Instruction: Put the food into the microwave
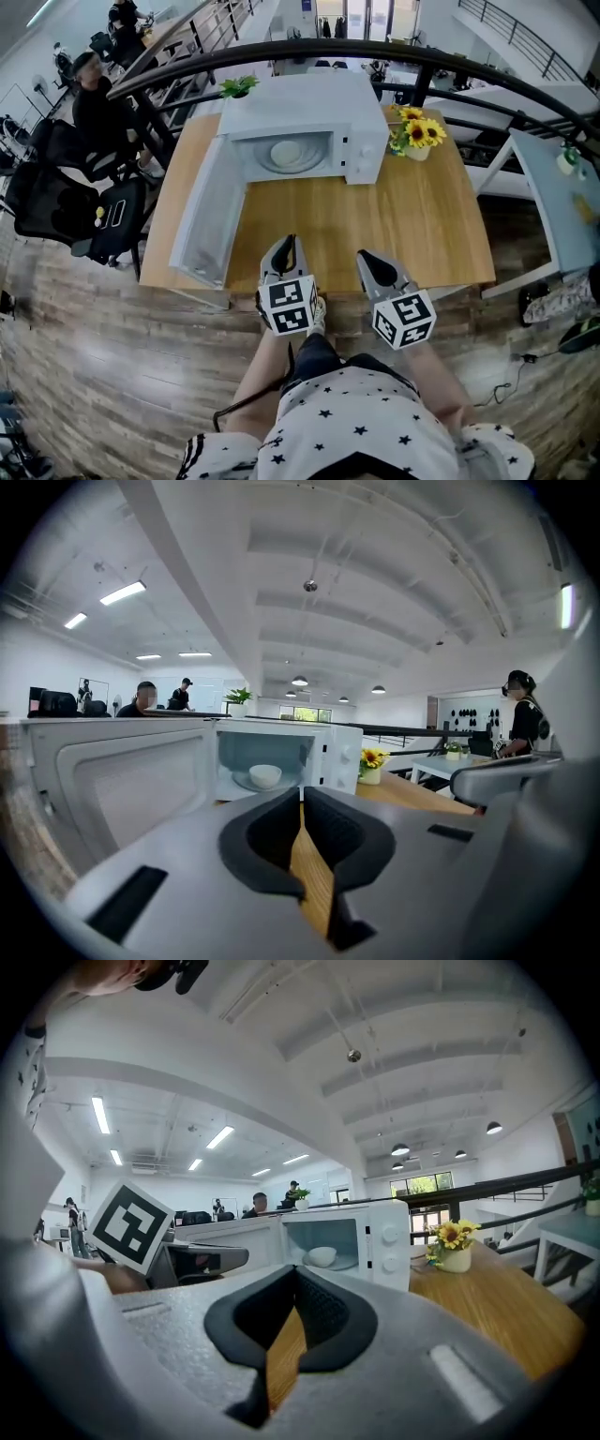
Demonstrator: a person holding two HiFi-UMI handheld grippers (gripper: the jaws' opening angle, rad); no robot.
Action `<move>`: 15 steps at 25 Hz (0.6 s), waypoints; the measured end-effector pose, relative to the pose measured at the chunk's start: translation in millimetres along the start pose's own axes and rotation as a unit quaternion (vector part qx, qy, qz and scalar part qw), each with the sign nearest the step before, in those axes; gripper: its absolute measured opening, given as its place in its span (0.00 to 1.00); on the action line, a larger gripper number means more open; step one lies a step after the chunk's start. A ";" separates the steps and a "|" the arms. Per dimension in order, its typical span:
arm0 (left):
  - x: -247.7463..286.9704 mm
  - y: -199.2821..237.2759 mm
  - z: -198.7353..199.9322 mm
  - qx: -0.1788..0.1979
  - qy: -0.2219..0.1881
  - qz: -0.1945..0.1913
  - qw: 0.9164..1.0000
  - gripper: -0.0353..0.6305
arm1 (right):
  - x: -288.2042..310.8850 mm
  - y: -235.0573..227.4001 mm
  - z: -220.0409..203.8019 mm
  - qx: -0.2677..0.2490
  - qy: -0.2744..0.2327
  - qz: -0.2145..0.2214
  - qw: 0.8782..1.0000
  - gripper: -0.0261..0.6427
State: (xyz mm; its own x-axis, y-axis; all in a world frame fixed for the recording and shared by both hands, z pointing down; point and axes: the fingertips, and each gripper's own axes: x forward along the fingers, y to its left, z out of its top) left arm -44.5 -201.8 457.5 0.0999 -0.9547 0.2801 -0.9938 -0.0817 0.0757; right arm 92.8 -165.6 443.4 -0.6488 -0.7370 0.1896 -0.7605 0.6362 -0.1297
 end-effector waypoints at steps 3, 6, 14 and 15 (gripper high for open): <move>-27.9 -9.6 -5.4 -0.002 -0.001 -0.007 1.000 0.06 | -21.0 8.7 -1.7 -0.003 -0.008 -0.001 1.000 0.05; -53.0 -17.8 -12.0 -0.003 -0.001 -0.014 1.000 0.06 | -40.6 19.5 -3.3 -0.008 -0.015 0.000 1.000 0.05; -109.1 -36.8 -17.9 -0.003 -0.014 -0.035 0.999 0.06 | -82.0 48.1 -8.4 -0.029 -0.027 0.006 0.999 0.05; -113.1 -38.6 -18.3 -0.005 -0.015 -0.036 0.999 0.06 | -85.1 49.9 -8.9 -0.029 -0.027 0.007 0.999 0.05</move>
State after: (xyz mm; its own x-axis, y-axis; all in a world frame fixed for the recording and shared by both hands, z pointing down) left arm -16.5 -85.4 440.4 0.1695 -0.9546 0.2451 -0.9835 -0.1480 0.1038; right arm 110.2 -69.0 429.4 -0.6605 -0.7385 0.1354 -0.7501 0.6572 -0.0743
